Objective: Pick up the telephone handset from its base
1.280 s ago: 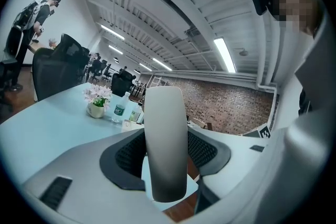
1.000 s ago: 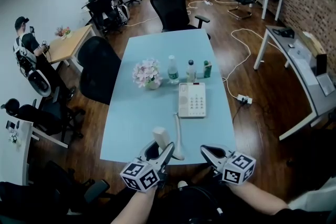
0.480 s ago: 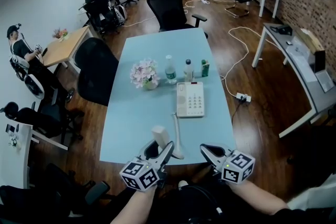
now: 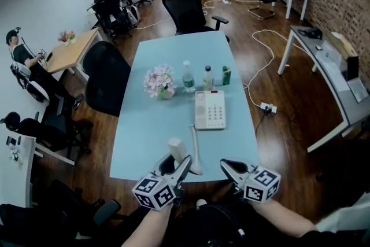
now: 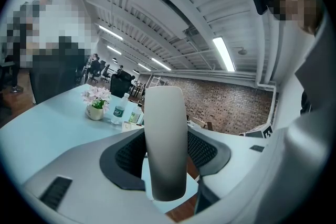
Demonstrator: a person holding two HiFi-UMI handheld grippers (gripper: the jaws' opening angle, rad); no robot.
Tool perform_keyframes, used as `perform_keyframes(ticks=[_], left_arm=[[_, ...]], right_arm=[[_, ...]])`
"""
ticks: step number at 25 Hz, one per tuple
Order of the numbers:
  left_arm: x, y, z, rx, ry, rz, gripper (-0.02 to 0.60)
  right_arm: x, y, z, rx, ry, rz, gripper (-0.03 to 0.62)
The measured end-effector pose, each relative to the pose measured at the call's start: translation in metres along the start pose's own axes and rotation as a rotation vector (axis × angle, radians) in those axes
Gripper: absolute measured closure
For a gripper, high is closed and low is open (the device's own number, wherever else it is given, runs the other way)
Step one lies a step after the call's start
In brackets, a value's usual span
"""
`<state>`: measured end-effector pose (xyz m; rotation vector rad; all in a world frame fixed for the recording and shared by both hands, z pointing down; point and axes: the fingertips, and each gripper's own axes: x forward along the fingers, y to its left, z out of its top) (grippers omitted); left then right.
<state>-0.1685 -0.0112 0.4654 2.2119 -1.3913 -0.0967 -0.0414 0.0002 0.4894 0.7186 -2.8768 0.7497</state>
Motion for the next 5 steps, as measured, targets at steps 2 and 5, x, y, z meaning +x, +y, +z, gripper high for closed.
perform_keyframes(ticks=[2,5], left_arm=[[0.0008,0.0001,-0.001,-0.001,0.003,0.001,0.351],[0.0008,0.0004,-0.0022,0.0,0.006,0.003,0.351]], right_arm=[[0.0007,0.0002,-0.0008,0.001,0.0,0.003,0.582],[0.0017,0.0004,-0.0015,0.001,0.004,0.004,0.582]])
